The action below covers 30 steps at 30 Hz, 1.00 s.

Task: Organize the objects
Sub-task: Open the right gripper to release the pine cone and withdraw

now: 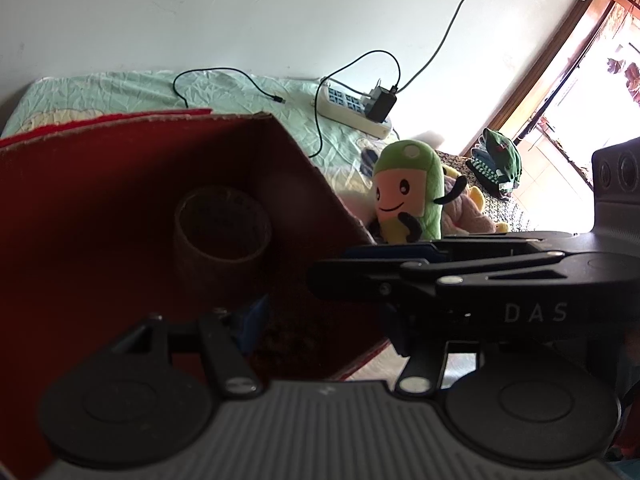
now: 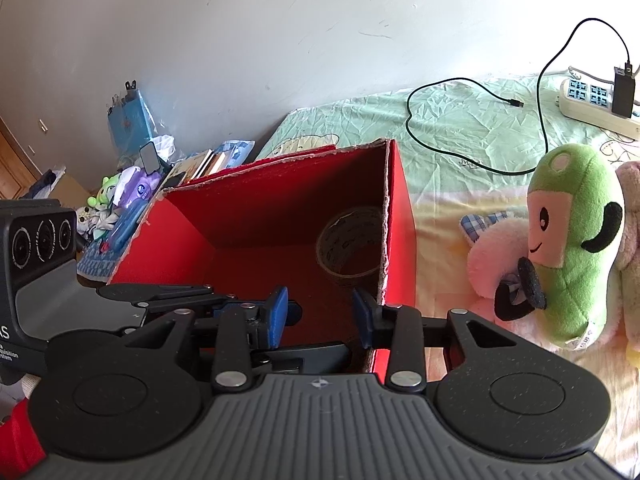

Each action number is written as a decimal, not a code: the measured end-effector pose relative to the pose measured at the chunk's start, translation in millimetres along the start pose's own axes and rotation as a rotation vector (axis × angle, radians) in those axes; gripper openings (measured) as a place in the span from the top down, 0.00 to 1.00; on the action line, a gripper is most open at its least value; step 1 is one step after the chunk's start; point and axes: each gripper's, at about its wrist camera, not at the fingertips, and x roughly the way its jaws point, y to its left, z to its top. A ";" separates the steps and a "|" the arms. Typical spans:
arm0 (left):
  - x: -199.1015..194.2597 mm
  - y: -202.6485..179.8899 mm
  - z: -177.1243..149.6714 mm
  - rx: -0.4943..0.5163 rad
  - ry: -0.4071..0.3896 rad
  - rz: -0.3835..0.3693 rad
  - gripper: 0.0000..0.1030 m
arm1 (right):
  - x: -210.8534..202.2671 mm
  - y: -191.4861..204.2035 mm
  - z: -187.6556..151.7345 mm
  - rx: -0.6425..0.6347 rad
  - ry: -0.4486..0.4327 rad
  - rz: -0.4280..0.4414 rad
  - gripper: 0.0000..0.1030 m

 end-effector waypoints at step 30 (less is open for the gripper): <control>-21.8 -35.7 -6.6 0.061 -0.038 0.333 0.24 | -20.1 4.8 -14.2 0.005 -0.068 0.014 0.63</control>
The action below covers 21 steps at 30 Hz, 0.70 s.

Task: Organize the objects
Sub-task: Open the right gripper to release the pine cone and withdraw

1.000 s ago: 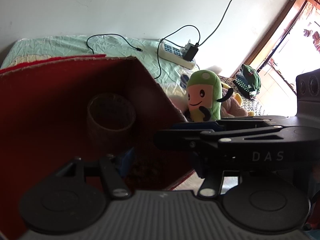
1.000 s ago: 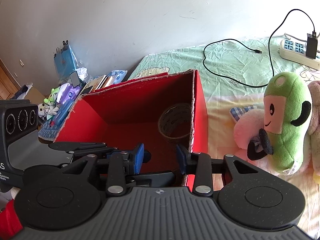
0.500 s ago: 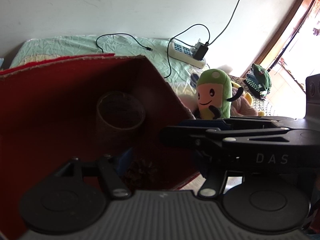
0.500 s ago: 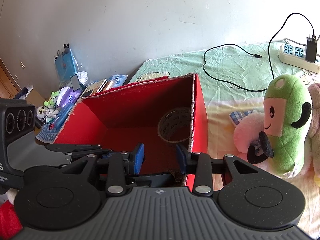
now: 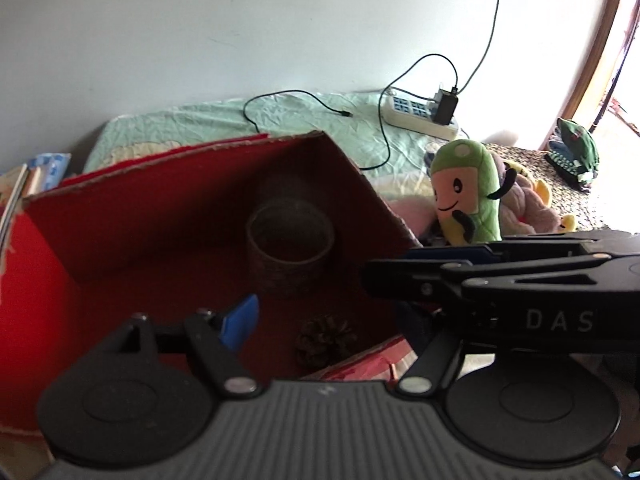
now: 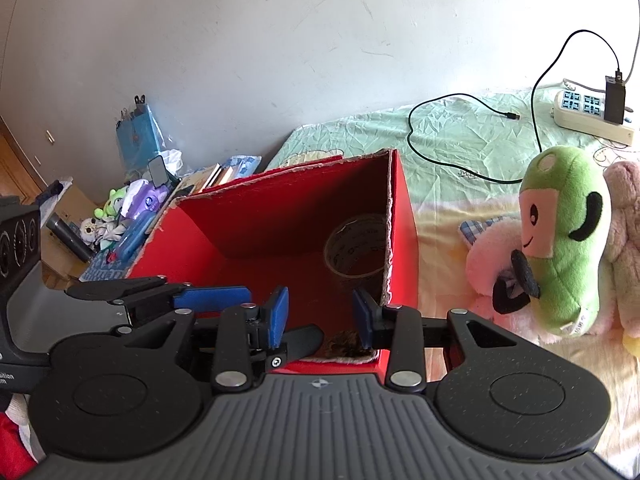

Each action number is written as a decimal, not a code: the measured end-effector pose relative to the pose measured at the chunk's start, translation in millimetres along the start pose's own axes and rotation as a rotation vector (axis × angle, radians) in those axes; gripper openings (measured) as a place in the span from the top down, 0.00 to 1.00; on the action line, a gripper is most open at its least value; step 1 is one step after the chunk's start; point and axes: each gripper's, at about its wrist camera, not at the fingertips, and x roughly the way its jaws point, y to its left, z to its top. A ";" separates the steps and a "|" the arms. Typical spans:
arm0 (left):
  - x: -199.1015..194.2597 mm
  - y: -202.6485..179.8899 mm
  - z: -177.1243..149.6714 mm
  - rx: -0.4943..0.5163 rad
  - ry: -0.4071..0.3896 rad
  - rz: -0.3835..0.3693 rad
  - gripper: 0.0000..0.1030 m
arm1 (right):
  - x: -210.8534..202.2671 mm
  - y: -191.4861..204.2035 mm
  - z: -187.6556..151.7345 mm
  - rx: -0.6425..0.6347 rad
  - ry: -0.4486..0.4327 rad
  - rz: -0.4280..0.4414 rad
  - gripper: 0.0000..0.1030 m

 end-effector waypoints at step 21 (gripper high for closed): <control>-39.4 -22.2 -24.5 -0.007 -0.008 0.167 0.18 | -28.2 5.8 -25.3 0.051 -0.013 0.039 0.63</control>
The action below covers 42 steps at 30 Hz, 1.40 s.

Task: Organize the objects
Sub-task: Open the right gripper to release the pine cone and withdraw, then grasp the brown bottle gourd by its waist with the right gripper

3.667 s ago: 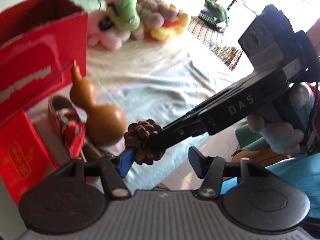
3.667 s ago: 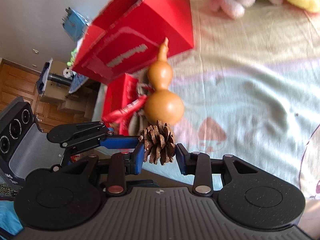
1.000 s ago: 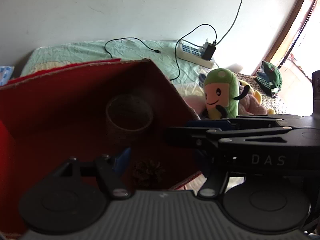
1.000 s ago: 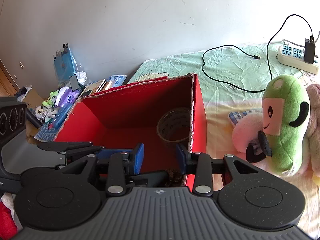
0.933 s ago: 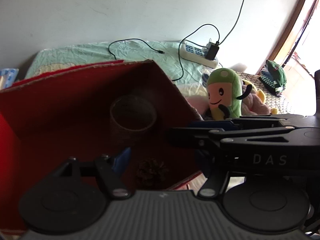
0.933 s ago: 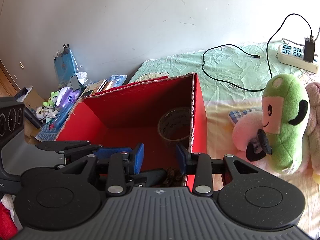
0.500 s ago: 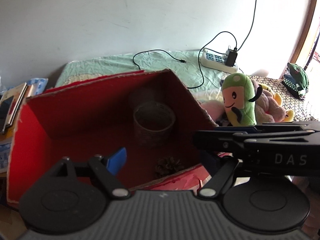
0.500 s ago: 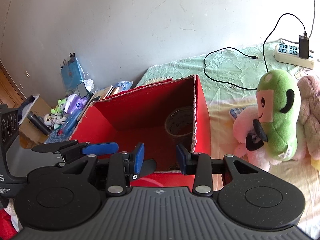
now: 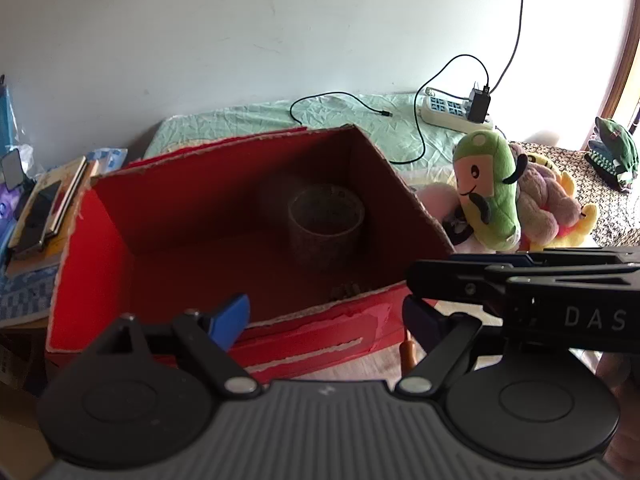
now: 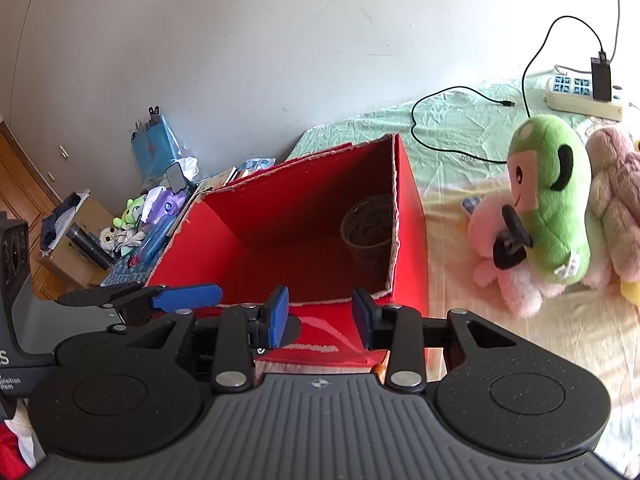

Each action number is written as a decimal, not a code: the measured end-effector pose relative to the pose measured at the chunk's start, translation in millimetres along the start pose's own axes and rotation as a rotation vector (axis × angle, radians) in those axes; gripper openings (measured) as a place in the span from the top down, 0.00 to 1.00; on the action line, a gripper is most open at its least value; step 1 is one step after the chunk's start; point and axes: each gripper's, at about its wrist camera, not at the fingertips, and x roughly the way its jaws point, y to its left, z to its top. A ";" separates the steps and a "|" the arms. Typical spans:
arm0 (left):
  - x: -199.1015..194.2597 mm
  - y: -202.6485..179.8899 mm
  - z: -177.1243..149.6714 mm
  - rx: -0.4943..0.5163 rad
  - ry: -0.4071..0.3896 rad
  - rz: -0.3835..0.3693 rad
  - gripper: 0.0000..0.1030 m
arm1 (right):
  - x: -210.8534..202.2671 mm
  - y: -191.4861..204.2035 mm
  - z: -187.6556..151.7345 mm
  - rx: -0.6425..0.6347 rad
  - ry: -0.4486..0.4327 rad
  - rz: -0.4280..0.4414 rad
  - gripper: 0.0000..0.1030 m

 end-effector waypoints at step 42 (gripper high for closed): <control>-4.0 -17.8 -66.2 0.032 0.098 -0.067 0.20 | 13.9 -30.6 -66.7 0.116 0.219 -0.013 0.63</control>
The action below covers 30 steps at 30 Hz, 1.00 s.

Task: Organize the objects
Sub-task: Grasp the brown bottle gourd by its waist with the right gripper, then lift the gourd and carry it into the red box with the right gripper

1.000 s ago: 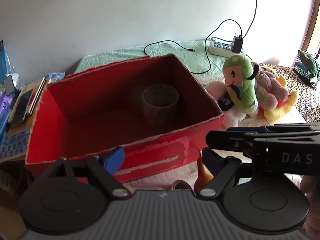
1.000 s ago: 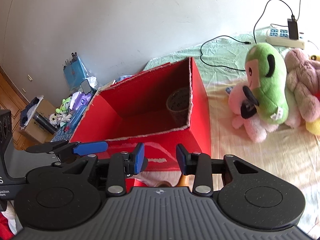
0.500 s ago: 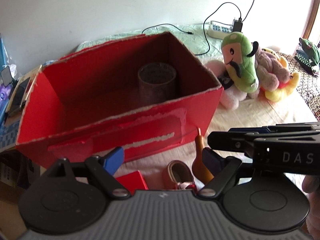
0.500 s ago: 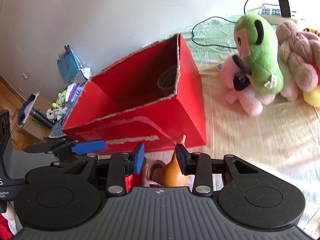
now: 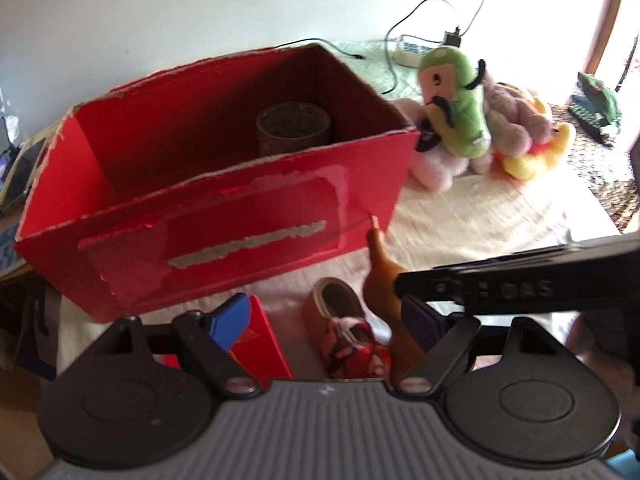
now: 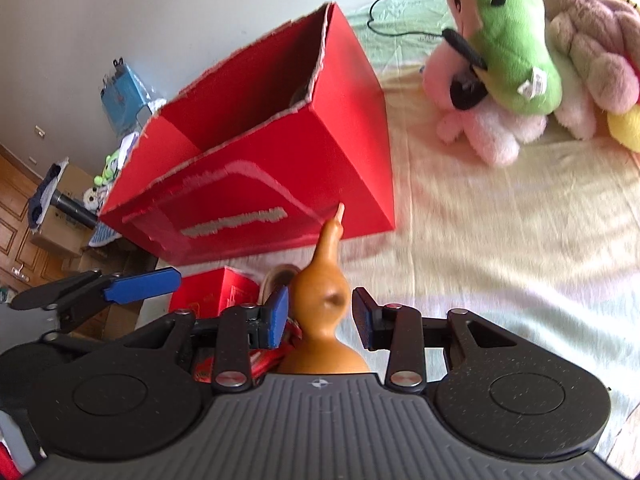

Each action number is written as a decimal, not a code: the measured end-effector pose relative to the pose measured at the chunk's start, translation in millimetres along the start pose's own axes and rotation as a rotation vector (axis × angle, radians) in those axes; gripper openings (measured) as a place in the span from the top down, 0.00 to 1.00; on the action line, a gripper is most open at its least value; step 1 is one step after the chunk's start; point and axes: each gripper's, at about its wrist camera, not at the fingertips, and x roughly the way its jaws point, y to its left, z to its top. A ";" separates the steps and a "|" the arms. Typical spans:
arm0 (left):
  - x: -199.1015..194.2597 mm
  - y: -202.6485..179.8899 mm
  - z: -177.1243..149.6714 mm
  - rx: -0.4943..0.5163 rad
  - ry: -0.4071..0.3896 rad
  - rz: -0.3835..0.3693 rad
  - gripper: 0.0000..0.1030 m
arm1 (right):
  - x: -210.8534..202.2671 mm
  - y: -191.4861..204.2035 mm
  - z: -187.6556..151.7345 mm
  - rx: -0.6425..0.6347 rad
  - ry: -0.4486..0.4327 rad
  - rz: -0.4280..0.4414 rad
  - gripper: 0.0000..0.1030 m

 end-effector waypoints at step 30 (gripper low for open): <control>44.7 -71.6 8.3 0.007 0.133 -0.233 0.28 | 5.1 -83.2 11.7 0.137 0.197 0.147 0.64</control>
